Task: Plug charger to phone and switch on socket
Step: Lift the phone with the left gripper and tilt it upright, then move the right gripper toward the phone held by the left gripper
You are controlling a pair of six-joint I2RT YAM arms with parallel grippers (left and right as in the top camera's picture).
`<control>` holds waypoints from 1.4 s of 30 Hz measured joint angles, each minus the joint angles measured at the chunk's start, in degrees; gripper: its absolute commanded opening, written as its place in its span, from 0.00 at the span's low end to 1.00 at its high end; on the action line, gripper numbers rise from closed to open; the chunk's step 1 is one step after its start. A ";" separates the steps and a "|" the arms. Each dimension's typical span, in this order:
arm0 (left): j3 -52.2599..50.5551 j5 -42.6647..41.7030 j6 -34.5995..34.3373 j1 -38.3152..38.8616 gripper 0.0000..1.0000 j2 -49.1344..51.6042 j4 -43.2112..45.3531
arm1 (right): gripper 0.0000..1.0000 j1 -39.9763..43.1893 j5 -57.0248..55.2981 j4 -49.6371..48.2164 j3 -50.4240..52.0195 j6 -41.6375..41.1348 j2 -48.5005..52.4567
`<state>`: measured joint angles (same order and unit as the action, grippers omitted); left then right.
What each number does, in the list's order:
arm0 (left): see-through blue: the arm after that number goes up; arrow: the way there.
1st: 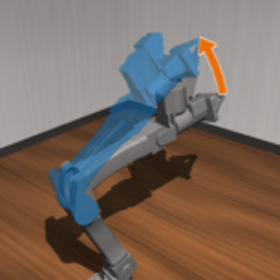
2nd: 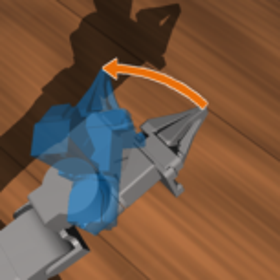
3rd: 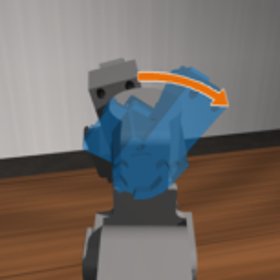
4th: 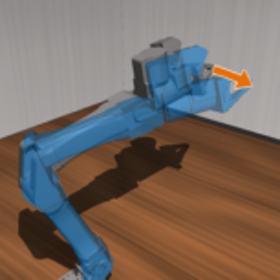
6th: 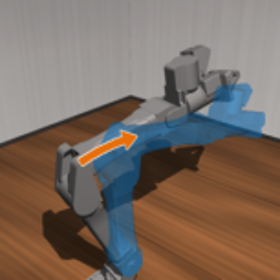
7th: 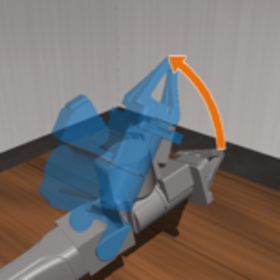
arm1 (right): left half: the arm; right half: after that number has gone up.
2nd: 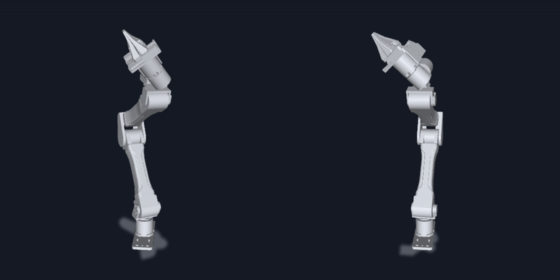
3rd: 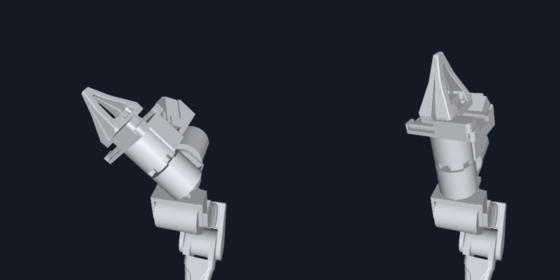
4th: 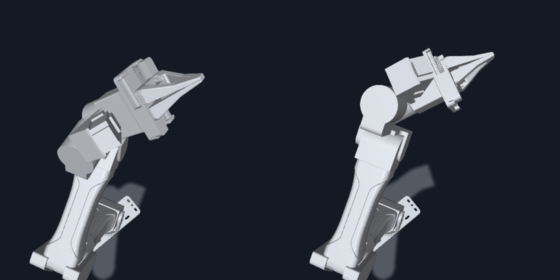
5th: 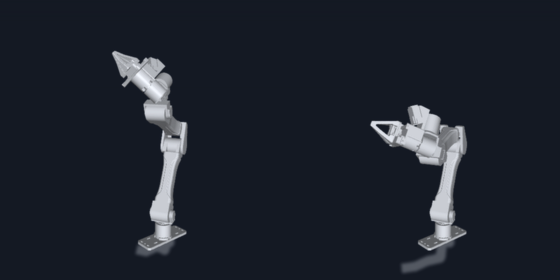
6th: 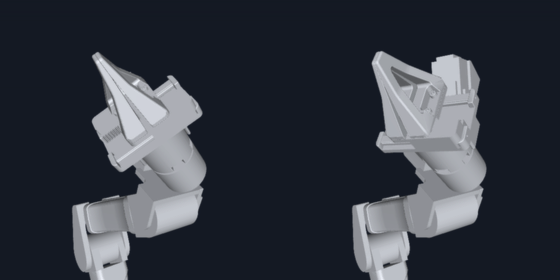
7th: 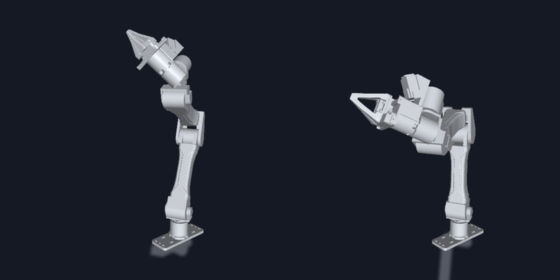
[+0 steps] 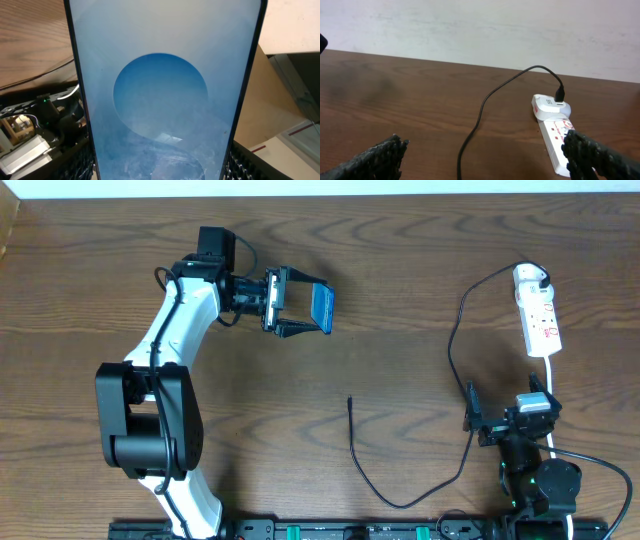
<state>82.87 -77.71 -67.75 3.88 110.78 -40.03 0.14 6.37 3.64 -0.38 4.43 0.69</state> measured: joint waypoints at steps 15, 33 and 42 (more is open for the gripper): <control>0.00 0.00 0.00 0.00 0.07 0.00 0.00 | 0.99 0.00 0.00 0.00 0.00 0.00 0.00; 0.00 0.00 0.07 0.00 0.07 0.00 0.00 | 0.99 0.00 -4.79 -0.76 0.00 0.00 0.00; 0.00 0.00 0.24 0.00 0.07 0.00 0.00 | 0.99 0.00 -5.31 -1.77 0.00 0.00 0.00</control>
<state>82.87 -77.71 -67.51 3.88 110.78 -40.03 0.14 1.06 1.87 -0.38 4.43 0.69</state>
